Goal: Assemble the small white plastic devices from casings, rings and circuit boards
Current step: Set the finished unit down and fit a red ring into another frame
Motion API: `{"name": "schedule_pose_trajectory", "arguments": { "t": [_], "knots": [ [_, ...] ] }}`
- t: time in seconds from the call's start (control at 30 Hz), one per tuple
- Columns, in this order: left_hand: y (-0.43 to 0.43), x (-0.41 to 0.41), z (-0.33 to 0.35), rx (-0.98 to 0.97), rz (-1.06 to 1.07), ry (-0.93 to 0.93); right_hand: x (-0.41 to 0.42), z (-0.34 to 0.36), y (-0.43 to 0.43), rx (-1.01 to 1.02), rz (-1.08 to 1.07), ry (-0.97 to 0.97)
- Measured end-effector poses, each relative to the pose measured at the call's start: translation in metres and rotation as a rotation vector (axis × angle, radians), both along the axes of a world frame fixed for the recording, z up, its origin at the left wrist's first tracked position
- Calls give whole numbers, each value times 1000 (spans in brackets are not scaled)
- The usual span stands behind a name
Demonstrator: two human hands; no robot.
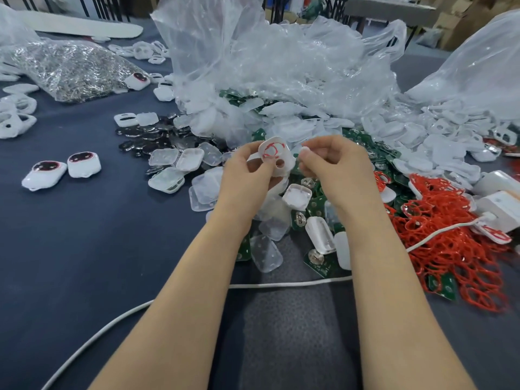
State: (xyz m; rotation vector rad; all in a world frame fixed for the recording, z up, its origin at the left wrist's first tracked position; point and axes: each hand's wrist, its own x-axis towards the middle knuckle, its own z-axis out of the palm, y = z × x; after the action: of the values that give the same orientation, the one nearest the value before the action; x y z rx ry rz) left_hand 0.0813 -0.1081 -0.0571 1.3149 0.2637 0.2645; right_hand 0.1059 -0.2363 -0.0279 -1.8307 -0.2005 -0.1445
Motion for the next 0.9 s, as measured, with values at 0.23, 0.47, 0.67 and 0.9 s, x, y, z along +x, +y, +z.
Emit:
{"name": "schedule_pose_trajectory", "arguments": {
  "t": [0.23, 0.47, 0.67, 0.9],
  "knots": [
    [2, -1, 0, 247, 47, -49, 4, -3, 1, 174, 38, 77],
    [1, -1, -1, 263, 66, -44, 3, -4, 1, 136, 37, 86],
    [12, -1, 6, 137, 214, -63, 5, -5, -3, -103, -81, 46],
    [22, -2, 13, -247, 350, -51, 3, -4, 3, -724, 4, 57]
  ]
}}
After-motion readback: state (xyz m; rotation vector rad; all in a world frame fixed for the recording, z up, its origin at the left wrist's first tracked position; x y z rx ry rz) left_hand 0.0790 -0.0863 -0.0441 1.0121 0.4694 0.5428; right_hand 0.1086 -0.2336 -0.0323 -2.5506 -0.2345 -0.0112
